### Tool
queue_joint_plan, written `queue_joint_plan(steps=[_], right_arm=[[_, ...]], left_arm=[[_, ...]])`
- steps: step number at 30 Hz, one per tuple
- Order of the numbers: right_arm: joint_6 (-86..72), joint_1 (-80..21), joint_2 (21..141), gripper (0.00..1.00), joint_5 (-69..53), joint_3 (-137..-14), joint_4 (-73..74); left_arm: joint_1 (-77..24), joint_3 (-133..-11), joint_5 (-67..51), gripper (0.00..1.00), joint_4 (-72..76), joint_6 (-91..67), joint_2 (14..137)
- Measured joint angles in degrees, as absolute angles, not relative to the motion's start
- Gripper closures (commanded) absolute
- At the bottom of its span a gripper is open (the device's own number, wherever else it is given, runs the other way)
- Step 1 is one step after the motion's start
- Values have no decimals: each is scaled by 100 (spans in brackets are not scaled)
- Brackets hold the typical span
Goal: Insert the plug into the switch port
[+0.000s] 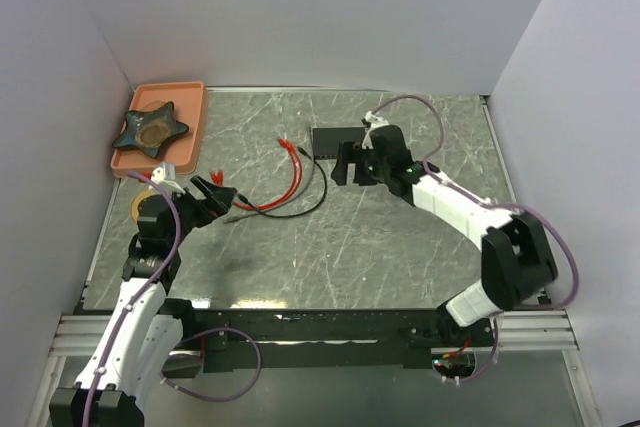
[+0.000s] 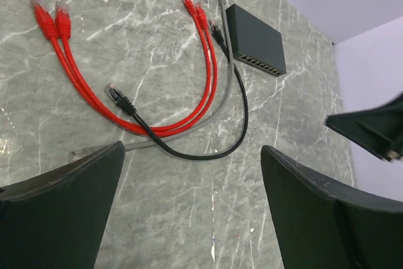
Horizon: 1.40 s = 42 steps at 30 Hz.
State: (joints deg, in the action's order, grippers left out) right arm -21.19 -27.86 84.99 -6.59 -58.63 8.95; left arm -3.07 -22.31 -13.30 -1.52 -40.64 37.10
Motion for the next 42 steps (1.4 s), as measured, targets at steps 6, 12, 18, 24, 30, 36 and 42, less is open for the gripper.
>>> queue_joint_plan(steps=[6,12,18,24,30,36,42], right_arm=[[-2196,-2838,9332,1,-294,-6405,1210],[-2344,-2971,9885,1,-228,-6626,1476],[-2427,-3409,10678,3,228,-7529,2152],[-2462,-3747,11496,11,528,-8460,2711],[-2556,-3881,11926,20,928,-8862,3406],[-2655,-3916,12073,75,1015,-8960,3680],[-2716,-3907,12092,100,1114,-8938,3625]], left_arm=[[-309,-2451,-1376,4,-412,-3959,3997],[-375,-2624,-1472,4,-589,-3830,4552],[-869,-3173,-633,4,-1365,-3837,4823],[-1109,-3444,-82,4,-1686,-3844,4703],[-1153,-3444,54,4,-1881,-3861,4456],[-1173,-3444,95,4,-1885,-3861,4226],[-1188,-3441,93,4,-1879,-3861,3977]])
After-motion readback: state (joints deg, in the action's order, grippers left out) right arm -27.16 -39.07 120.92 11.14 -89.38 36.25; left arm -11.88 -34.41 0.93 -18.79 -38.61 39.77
